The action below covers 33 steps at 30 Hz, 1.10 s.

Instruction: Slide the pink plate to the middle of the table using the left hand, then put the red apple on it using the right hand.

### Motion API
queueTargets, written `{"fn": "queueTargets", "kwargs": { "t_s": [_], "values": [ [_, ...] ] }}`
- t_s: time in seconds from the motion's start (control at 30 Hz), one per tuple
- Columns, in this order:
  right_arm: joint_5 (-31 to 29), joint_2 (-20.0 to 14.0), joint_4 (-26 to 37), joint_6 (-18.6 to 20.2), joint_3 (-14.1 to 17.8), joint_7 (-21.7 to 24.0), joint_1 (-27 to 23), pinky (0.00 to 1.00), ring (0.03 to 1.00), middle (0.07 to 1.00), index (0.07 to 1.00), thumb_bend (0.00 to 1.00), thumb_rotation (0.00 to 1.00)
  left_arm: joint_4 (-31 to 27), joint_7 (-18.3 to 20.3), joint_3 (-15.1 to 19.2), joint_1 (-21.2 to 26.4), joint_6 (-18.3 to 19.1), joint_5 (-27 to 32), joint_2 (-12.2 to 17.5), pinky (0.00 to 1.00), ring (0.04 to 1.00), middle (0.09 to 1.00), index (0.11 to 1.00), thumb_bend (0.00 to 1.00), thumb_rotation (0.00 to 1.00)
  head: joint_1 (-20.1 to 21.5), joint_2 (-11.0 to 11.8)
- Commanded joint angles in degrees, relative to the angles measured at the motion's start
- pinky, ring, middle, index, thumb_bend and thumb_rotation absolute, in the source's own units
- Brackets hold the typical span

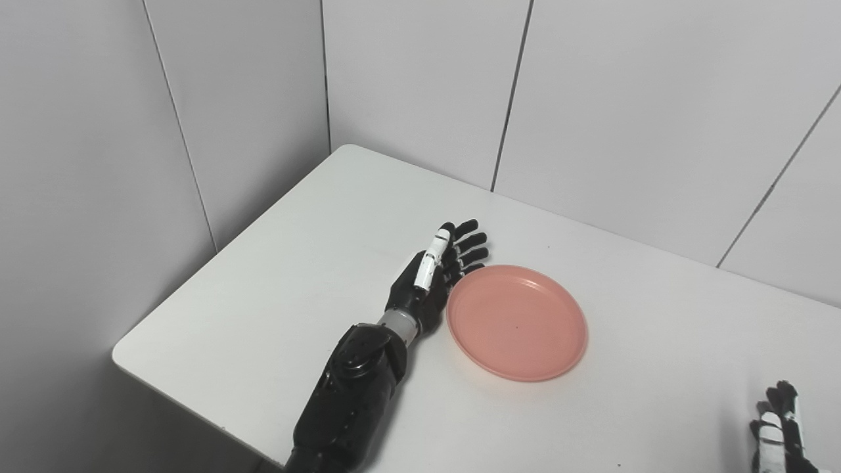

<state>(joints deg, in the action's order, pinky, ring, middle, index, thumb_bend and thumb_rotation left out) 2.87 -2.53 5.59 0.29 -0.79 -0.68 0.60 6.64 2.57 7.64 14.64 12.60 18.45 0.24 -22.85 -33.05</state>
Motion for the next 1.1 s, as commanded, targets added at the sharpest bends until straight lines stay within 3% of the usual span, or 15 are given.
{"fn": "queueTargets", "kwargs": {
  "t_s": [0.0,1.07],
  "values": [
    [-0.33,0.28,0.27,-3.24,0.28,-0.2,-0.92,1.0,1.0,0.997,0.995,0.0,1.0,-0.06,-1.03,-0.66,-0.92,1.25,-1.02,-0.99,0.85,0.874,0.876,0.859,0.34,1.0,0.43,-0.23],
    [2.87,2.24,-1.23,-3.09,0.09,-2.58,-1.08,0.99,0.961,0.969,0.967,0.04,1.0,-9.18,-4.24,-5.02,-4.99,7.05,-5.97,-6.35,0.88,0.882,0.889,0.877,0.36,1.0,6.21,-2.01]
  ]
}}
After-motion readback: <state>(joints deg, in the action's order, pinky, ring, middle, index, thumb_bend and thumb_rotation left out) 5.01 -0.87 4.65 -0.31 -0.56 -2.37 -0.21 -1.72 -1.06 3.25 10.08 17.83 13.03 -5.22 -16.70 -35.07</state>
